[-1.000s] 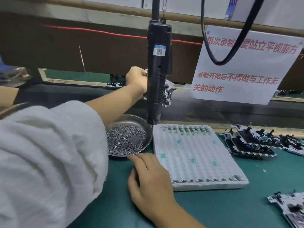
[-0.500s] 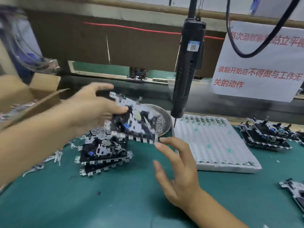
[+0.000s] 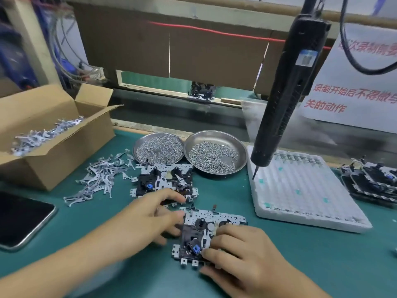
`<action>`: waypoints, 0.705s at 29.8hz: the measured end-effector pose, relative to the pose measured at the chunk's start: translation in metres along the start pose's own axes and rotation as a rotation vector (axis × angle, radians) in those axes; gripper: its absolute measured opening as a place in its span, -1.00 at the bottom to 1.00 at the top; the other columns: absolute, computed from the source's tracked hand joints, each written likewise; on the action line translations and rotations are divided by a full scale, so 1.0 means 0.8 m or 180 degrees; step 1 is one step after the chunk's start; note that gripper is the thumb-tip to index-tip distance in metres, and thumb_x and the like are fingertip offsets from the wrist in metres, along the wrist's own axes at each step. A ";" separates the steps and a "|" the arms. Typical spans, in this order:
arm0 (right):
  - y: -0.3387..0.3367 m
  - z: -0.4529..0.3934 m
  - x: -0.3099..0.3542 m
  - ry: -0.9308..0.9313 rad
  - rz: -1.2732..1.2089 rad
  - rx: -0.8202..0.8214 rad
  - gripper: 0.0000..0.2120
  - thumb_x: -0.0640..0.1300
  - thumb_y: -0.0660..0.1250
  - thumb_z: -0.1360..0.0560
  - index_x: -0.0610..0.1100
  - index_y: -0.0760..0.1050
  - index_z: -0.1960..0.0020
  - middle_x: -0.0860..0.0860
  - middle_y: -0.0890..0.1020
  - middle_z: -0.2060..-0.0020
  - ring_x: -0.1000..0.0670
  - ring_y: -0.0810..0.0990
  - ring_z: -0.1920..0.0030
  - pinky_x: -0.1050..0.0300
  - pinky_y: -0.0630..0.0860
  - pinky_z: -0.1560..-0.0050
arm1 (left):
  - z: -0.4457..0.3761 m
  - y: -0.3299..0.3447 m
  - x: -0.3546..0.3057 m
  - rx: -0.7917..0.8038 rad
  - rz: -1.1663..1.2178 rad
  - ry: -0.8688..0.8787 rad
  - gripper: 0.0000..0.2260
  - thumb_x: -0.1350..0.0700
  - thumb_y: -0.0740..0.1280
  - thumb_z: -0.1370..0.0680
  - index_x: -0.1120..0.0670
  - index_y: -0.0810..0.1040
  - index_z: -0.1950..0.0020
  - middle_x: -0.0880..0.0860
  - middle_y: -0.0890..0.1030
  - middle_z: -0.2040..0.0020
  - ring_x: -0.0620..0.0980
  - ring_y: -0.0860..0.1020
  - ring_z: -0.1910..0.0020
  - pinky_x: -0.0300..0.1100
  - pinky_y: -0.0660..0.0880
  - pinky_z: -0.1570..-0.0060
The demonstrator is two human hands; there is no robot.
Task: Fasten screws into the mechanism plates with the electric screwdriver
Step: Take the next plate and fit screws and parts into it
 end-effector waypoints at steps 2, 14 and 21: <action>0.003 0.000 0.000 0.0027 0.0023 0.0044 -0.86 -0.07 0.47 -0.44 -0.15 0.64 0.18 -0.01 0.58 0.30 -0.08 0.51 0.33 0.12 0.49 0.38 | 0.006 -0.037 -0.013 -0.0442 -0.0434 0.0327 -0.95 0.03 0.32 -0.53 -0.10 0.58 0.10 -0.02 0.69 0.25 -0.10 0.65 0.32 -0.29 0.50 0.41; 0.008 -0.001 -0.008 0.0201 0.0078 0.0042 -0.85 -0.06 0.42 -0.45 -0.13 0.67 0.09 0.02 0.63 0.25 -0.02 0.56 0.22 0.15 0.55 0.09 | -0.114 -0.181 0.018 -0.1976 -0.2968 0.0177 -0.69 0.01 0.30 -0.57 0.10 0.53 -0.27 0.13 0.59 -0.13 0.15 0.51 -0.14 0.03 0.44 -0.14; 0.002 -0.002 -0.018 0.0398 -0.0145 -0.0200 -0.88 -0.16 0.38 -0.47 -0.19 0.67 0.09 -0.01 0.64 0.23 -0.05 0.55 0.23 0.16 0.53 0.09 | -0.116 -0.182 0.010 -0.2417 -0.2981 0.0525 -0.85 0.10 0.33 -0.56 0.03 0.63 -0.09 0.01 0.67 0.04 0.09 0.52 -0.03 -0.04 0.32 -0.07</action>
Point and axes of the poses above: each hand's wrist, its own z-axis away from the middle knuckle, its own y-axis out of the palm, x = y × z, the point moved 7 cm from there along -z, towards the middle knuckle
